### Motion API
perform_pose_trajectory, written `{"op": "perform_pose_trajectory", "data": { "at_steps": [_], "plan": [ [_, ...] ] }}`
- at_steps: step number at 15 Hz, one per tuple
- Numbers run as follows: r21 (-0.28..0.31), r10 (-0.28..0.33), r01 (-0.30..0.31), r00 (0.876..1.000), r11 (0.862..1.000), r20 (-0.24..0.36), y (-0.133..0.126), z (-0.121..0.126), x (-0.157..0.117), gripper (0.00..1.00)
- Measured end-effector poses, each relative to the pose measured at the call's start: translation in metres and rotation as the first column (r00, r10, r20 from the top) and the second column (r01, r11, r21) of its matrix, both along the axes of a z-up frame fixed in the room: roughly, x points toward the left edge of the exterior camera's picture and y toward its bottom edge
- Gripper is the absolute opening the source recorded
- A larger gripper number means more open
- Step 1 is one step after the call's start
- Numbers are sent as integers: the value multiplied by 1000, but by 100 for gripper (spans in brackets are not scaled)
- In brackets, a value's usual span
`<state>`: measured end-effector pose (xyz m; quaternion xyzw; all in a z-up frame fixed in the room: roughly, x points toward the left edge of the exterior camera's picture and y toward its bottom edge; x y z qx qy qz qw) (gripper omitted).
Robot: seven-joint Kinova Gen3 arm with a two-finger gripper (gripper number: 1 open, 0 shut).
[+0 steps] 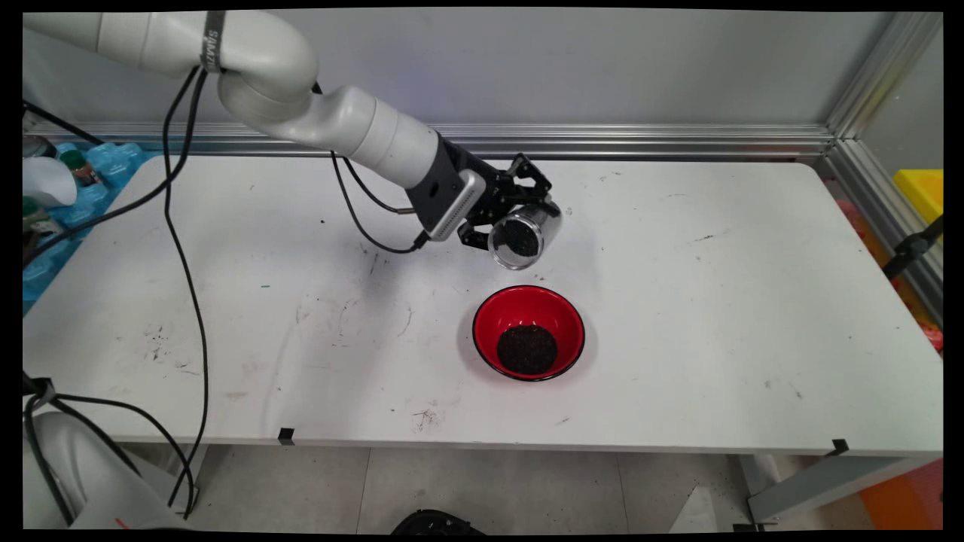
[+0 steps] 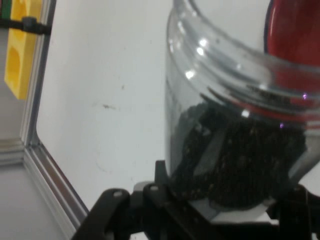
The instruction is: Pour the black seasoning powder in the red bowl
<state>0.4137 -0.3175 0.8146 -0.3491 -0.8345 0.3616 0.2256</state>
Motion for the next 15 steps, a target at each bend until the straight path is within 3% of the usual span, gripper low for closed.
{"op": "perform_pose_trajectory", "data": {
  "at_steps": [15],
  "plan": [
    [-127, -62, 65, 998, 990, 28, -14, -15, -21, 0]
  ]
}}
